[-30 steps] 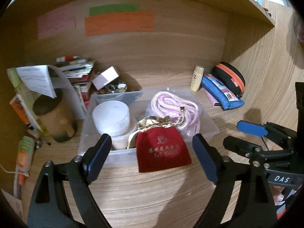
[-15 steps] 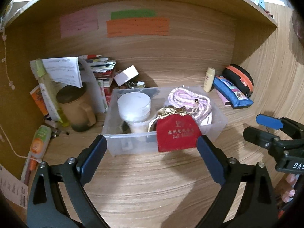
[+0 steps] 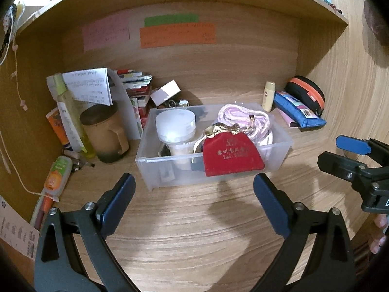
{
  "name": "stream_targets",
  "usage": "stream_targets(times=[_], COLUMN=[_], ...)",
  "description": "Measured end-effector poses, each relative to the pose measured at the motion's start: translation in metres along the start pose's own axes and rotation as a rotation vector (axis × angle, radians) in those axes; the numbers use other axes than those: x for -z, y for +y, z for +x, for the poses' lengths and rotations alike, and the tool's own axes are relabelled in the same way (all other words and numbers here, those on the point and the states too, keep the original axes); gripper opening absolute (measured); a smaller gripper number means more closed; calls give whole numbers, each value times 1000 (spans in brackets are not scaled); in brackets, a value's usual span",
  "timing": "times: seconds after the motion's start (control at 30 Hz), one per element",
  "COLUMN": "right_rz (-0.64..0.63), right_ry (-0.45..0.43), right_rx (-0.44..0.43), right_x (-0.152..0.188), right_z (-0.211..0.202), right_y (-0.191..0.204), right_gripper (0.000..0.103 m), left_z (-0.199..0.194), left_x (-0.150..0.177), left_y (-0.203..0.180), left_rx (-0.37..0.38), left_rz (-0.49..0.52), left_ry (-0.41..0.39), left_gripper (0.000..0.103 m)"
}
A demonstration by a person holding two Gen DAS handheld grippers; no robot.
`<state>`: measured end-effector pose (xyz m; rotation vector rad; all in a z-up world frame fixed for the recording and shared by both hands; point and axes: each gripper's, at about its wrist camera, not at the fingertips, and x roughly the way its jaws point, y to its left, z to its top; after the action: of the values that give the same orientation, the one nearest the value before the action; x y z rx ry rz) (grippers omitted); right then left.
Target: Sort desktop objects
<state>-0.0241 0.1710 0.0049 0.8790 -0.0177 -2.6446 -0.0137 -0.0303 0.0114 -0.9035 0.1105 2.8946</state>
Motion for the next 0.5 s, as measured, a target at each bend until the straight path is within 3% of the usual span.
stream_targets(times=[0.5], right_rz=[-14], right_ry=[22], right_rx=[23], right_x=[2], right_z=[5], right_y=[0], right_gripper=[83], left_z=[6], left_x=[1], left_y=[4], left_rx=[12], left_rz=[-33], left_ry=[21], left_gripper=[99])
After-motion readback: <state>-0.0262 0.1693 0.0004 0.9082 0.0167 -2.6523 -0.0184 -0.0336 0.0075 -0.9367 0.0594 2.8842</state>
